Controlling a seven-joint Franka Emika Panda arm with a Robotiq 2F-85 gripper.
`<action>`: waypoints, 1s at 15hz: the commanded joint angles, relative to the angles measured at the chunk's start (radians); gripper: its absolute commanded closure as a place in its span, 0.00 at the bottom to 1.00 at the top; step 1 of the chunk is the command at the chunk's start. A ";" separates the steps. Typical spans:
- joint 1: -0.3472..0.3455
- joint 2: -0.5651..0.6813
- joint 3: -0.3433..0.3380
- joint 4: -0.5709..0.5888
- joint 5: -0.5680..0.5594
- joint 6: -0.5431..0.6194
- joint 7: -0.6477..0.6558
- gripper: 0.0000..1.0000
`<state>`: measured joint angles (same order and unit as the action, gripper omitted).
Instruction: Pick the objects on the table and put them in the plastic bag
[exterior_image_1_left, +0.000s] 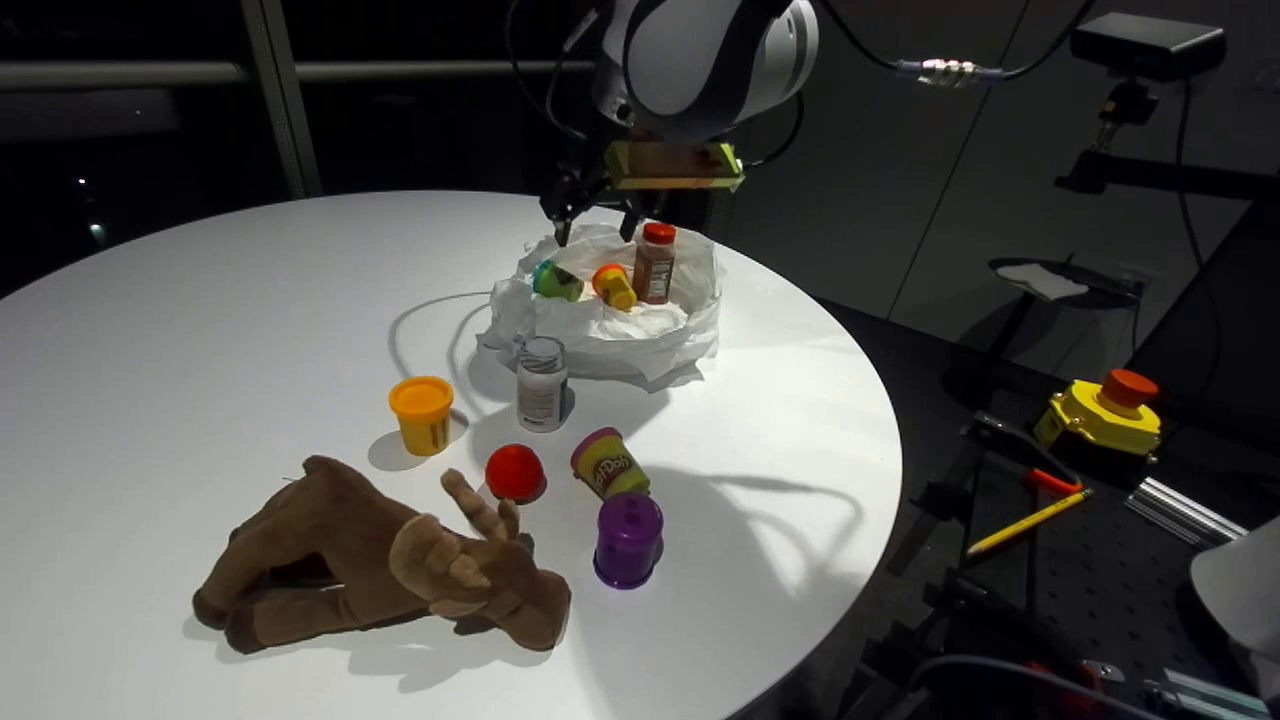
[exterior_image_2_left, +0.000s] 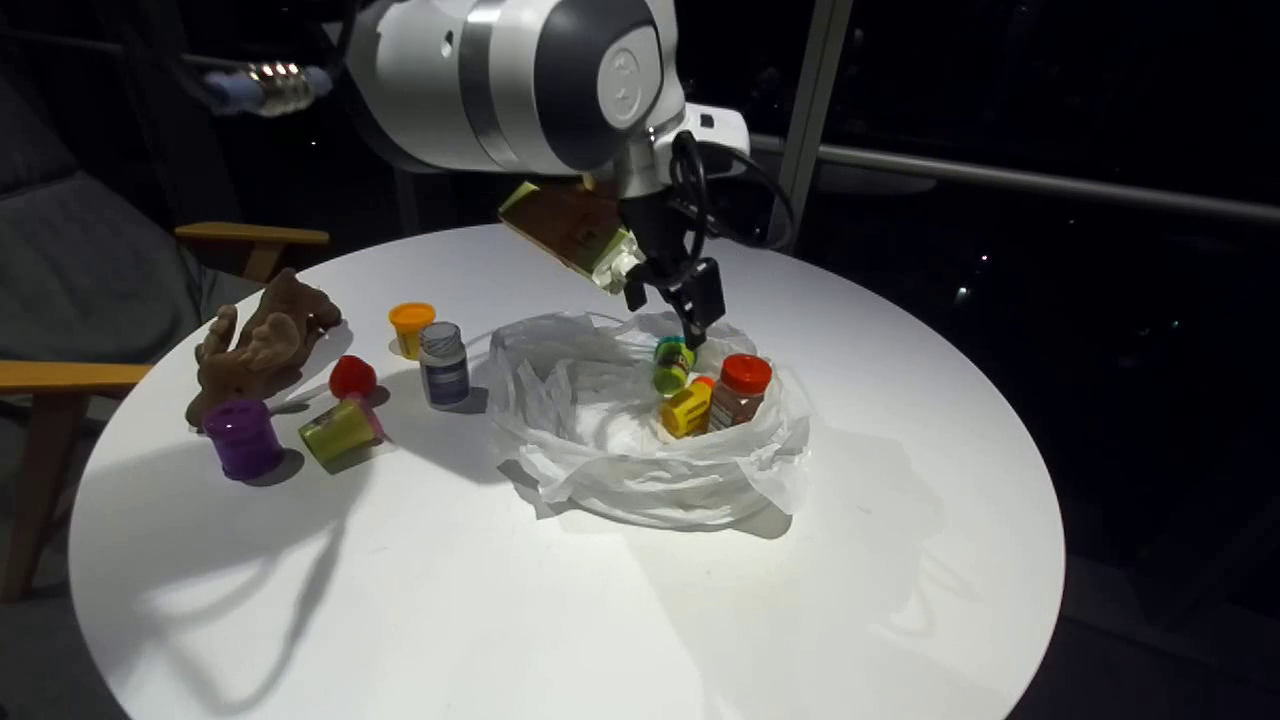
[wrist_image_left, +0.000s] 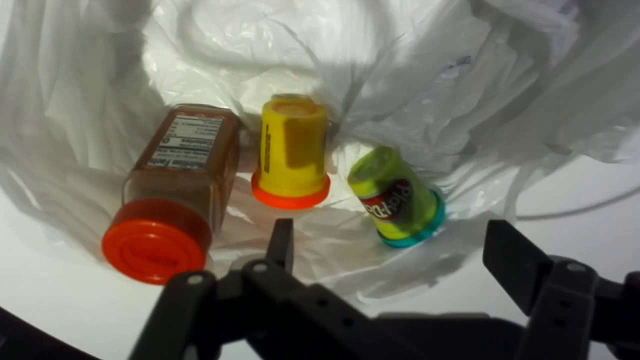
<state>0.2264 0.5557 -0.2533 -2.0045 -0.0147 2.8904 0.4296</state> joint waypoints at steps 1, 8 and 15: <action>0.071 -0.225 -0.016 -0.196 -0.034 -0.024 0.025 0.00; 0.021 -0.401 0.225 -0.352 0.033 -0.101 -0.040 0.00; 0.047 -0.287 0.256 -0.312 -0.104 -0.139 0.011 0.00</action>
<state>0.2751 0.2236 0.0016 -2.3505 -0.0751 2.7732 0.4307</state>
